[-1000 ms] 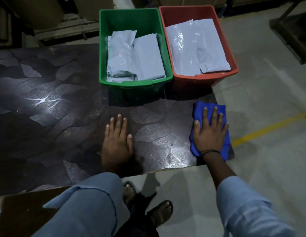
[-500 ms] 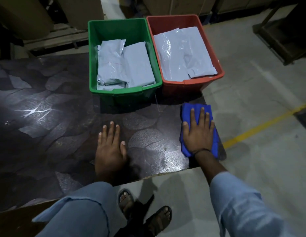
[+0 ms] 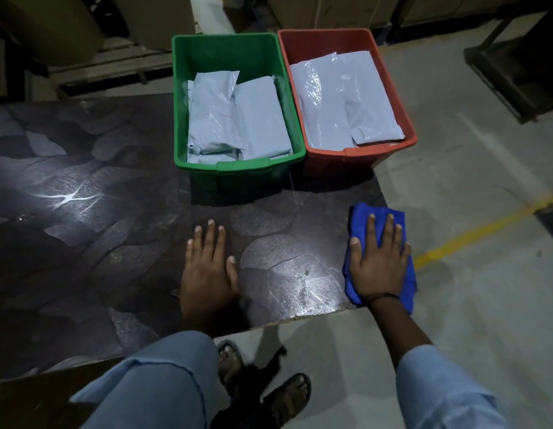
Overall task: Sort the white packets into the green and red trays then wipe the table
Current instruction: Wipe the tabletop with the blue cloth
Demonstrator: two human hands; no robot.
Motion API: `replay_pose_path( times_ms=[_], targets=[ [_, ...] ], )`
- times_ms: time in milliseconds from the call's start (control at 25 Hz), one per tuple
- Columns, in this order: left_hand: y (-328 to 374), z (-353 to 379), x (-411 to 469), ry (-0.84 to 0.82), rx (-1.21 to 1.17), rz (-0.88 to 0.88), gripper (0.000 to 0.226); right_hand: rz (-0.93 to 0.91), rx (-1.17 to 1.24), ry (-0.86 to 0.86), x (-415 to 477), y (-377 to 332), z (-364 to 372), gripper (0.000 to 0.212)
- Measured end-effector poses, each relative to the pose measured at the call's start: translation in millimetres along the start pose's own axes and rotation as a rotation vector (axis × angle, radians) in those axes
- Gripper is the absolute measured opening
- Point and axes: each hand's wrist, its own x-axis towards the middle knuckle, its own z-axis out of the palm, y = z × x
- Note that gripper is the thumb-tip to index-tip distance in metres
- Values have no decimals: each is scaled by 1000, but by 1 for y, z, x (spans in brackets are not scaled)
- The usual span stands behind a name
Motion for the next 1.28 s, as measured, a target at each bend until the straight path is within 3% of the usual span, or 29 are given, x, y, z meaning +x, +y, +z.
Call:
replay_pose_path(
  times_ms=[280,560,680,880,960,1160,1280],
  targets=[
    [-1,3,0,2,17,0,63,6,40,-25,65,-23,2,69],
    [0,0,0,1,13,1,62,-320,38,-15,-47,-37,-4,66],
    [-2,1,0,8,-3,-3,63,-546,44,-52,-31,-16,-6,64],
    [-2,2,1,18,5,7,63,-280,26,-24,24,39,-8,64],
    [-3,2,-1,15,1,8,63,-311,16,-18,14,19,-8,65],
    [-2,-1,1,3,-25,-4,64,-591,64,-63,-38,-79,-2,66],
    [0,-1,1,7,-36,2,63,-694,62,-65,-23,-79,0,65]
  ],
)
